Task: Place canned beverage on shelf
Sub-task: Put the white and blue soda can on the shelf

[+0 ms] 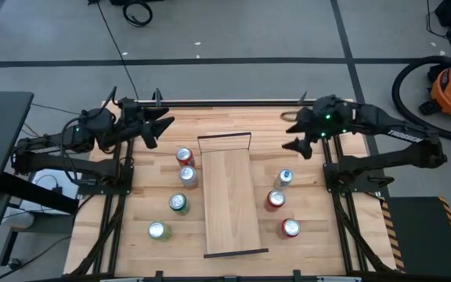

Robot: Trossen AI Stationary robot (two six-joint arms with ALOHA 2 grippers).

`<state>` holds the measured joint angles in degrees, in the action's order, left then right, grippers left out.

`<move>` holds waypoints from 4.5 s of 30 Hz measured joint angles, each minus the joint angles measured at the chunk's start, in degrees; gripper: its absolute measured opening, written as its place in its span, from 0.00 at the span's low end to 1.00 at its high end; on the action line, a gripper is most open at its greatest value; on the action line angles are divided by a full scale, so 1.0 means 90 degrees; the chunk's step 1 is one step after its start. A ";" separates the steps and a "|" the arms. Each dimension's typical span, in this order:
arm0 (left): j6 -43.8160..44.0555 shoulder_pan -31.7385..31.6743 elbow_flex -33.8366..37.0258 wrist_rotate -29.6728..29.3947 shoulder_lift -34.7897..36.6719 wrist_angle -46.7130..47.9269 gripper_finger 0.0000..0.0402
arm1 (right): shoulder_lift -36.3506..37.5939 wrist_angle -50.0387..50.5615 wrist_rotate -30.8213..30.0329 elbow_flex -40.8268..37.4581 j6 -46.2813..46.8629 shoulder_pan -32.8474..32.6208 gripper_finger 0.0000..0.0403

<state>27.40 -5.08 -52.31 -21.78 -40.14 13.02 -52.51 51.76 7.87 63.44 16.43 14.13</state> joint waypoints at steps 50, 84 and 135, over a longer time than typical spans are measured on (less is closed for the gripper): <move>0.0729 0.0002 0.0010 -0.0019 -0.0046 0.0391 0.72 | -0.4076 0.1796 -0.0289 0.0000 -0.0951 -0.1901 0.86; 0.0699 0.0000 0.0012 -0.0174 -0.0046 0.0590 0.72 | -0.4362 0.2440 -0.0083 0.0304 0.0018 -0.1003 0.62; 0.0359 0.0019 -0.0993 0.1775 -0.0977 0.3650 0.72 | -0.6975 0.3998 0.0245 0.6778 -0.2387 -0.0742 0.62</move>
<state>30.63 -4.91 -61.25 -5.80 -48.93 45.87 -115.28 87.74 10.07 124.44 -5.05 7.45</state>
